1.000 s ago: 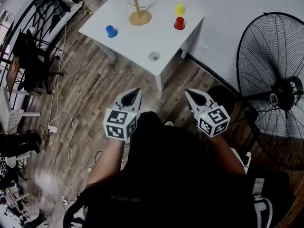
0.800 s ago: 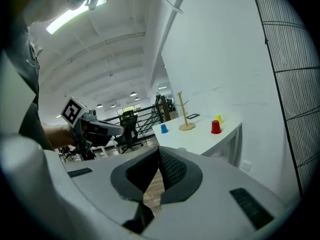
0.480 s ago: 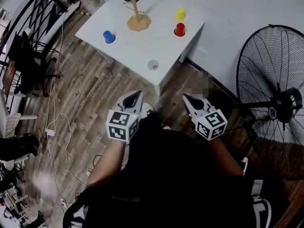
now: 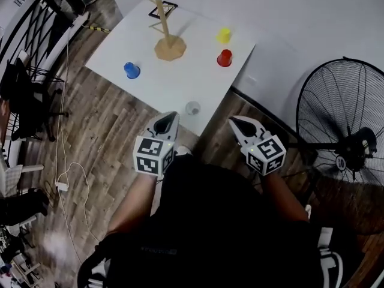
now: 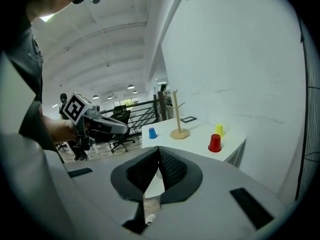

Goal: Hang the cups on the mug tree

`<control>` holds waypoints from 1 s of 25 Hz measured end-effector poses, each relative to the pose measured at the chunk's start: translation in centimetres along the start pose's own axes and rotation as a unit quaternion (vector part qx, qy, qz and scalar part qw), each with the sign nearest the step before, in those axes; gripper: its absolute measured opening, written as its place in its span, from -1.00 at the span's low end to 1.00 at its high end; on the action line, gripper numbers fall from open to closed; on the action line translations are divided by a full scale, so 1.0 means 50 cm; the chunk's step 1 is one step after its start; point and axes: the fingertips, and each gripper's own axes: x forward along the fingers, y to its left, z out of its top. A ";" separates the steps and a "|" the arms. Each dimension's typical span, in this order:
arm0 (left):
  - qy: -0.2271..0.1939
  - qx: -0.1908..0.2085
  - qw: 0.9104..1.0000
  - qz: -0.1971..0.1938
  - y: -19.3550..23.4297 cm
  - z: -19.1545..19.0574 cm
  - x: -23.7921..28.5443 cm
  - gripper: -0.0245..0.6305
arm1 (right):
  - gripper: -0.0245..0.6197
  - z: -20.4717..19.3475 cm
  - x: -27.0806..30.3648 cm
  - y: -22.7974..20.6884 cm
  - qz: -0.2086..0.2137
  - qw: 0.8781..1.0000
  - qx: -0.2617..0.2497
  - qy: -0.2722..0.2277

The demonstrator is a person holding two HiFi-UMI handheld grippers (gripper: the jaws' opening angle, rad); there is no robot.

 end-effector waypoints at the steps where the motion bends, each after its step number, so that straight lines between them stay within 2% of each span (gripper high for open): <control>1: -0.001 0.002 1.000 -0.005 0.014 0.012 0.011 -0.87 | -0.90 0.011 0.013 -0.008 -0.006 1.000 -0.002 0.000; 8: -0.008 0.021 0.999 -0.027 0.095 0.067 0.045 -0.87 | -0.90 0.080 0.082 -0.031 -0.037 0.999 -0.014 -0.004; 12: -0.010 0.021 0.999 -0.028 0.143 0.063 0.053 -0.87 | -0.90 0.094 0.121 -0.040 -0.049 0.999 -0.012 -0.002; 19: -0.012 -0.014 1.000 -0.004 0.196 0.036 0.036 -0.87 | -0.90 0.113 0.174 -0.081 -0.049 0.999 -0.012 0.011; 25: -0.013 -0.028 0.999 0.027 0.224 0.008 0.023 -0.87 | -0.90 0.149 0.226 -0.164 -0.058 0.998 -0.033 0.013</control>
